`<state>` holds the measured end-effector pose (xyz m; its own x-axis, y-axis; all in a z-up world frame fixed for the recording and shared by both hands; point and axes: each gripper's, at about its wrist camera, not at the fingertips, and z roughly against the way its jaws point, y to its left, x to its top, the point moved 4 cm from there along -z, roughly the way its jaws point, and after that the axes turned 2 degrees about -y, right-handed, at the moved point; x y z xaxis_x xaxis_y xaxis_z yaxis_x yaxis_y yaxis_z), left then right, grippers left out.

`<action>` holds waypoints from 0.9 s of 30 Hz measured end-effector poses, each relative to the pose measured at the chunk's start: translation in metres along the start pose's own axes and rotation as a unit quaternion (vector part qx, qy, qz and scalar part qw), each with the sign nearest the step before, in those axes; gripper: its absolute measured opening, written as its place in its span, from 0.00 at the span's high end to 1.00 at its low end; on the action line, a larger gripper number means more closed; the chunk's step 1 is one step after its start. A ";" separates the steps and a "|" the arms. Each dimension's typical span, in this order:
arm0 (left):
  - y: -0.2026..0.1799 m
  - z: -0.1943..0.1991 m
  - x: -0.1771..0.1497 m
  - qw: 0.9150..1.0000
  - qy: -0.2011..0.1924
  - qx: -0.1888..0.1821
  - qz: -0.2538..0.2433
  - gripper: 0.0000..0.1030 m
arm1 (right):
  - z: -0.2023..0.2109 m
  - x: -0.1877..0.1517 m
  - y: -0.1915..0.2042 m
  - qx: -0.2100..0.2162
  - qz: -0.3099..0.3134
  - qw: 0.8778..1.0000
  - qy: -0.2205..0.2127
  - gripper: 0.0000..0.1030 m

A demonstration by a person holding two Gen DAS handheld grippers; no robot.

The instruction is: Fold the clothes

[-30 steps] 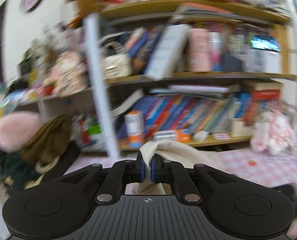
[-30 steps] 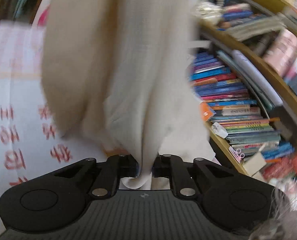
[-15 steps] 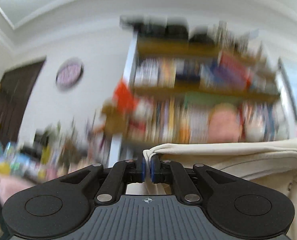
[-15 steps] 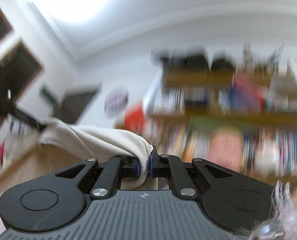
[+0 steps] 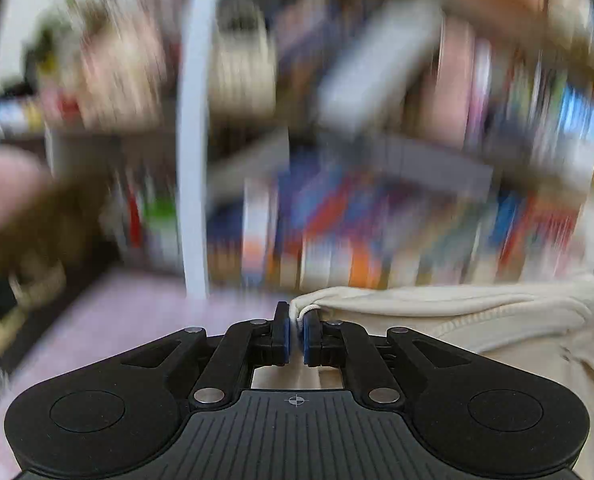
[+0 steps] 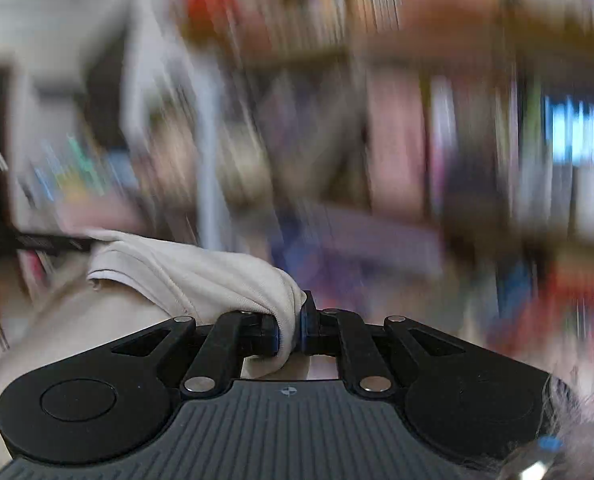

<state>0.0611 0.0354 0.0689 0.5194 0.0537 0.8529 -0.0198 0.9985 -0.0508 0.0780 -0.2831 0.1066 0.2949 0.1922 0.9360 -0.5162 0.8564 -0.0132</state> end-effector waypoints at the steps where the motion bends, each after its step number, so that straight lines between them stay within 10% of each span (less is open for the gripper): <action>1: -0.003 -0.020 -0.015 0.999 0.030 0.003 -0.012 0.89 | -0.025 -0.025 -0.005 -0.016 -0.006 0.999 0.045 0.92; 6: 0.002 -0.056 -0.044 0.995 0.096 0.009 -0.016 0.73 | -0.092 -0.106 -0.025 -0.080 -0.046 0.982 0.165 0.92; 10: 0.013 -0.047 -0.043 0.997 0.076 0.008 -0.007 0.32 | -0.113 -0.102 -0.031 -0.083 -0.033 0.980 0.178 0.92; 20: -0.006 -0.023 -0.054 0.997 0.065 -0.032 -0.032 0.31 | -0.195 -0.066 -0.061 -0.117 -0.008 0.978 0.174 0.92; 27: -0.027 -0.035 -0.085 0.989 0.090 0.004 -0.116 0.31 | -0.238 -0.067 -0.067 -0.139 0.043 0.966 0.212 0.84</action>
<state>0.0473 0.0038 -0.0200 0.6549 -0.1790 0.7342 0.1115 0.9838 0.1404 0.2843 -0.2397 -0.0384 0.5937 0.3978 0.6995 -0.3352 0.9125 -0.2345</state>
